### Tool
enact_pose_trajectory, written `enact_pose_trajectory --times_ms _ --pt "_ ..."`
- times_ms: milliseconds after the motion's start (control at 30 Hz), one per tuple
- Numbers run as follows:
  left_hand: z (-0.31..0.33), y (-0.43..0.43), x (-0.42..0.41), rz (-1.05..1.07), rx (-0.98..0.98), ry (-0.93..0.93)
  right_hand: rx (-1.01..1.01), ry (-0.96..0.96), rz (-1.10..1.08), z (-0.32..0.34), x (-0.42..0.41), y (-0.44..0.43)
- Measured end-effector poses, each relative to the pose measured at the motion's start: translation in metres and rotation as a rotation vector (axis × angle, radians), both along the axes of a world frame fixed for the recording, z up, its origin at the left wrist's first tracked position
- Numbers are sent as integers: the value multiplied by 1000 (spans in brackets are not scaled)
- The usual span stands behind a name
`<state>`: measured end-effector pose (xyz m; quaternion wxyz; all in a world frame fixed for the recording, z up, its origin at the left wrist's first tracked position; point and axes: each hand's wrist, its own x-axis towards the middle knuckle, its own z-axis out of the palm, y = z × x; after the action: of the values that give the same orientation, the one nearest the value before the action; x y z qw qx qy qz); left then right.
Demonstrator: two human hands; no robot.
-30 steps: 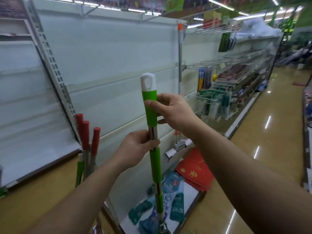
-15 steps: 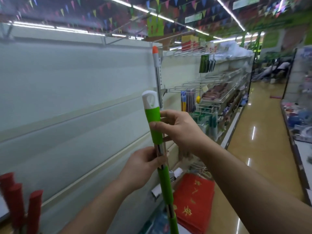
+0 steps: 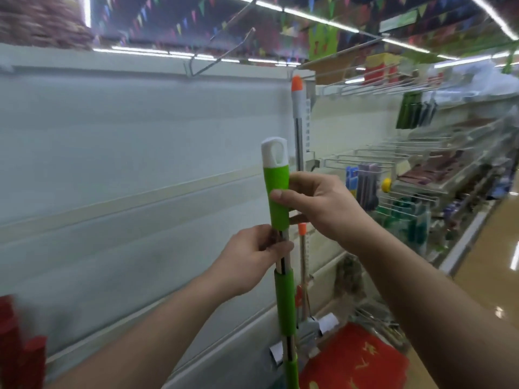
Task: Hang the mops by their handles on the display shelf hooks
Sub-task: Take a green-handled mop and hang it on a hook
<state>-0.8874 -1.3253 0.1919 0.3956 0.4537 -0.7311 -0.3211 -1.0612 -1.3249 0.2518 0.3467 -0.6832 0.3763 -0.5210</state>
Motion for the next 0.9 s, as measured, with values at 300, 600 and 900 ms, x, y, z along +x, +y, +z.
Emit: enact_pose_trajectory --times_ms 300,600,900 --pt "40 -34 -37 343 -96 -128 -39 24 305 29 -28 -92" --pt "85 -50 -42 615 -175 -240 -99 43 502 73 -11 -138" --pt "118 -49 -46 668 -231 -161 -220 41 517 110 -10 -143"
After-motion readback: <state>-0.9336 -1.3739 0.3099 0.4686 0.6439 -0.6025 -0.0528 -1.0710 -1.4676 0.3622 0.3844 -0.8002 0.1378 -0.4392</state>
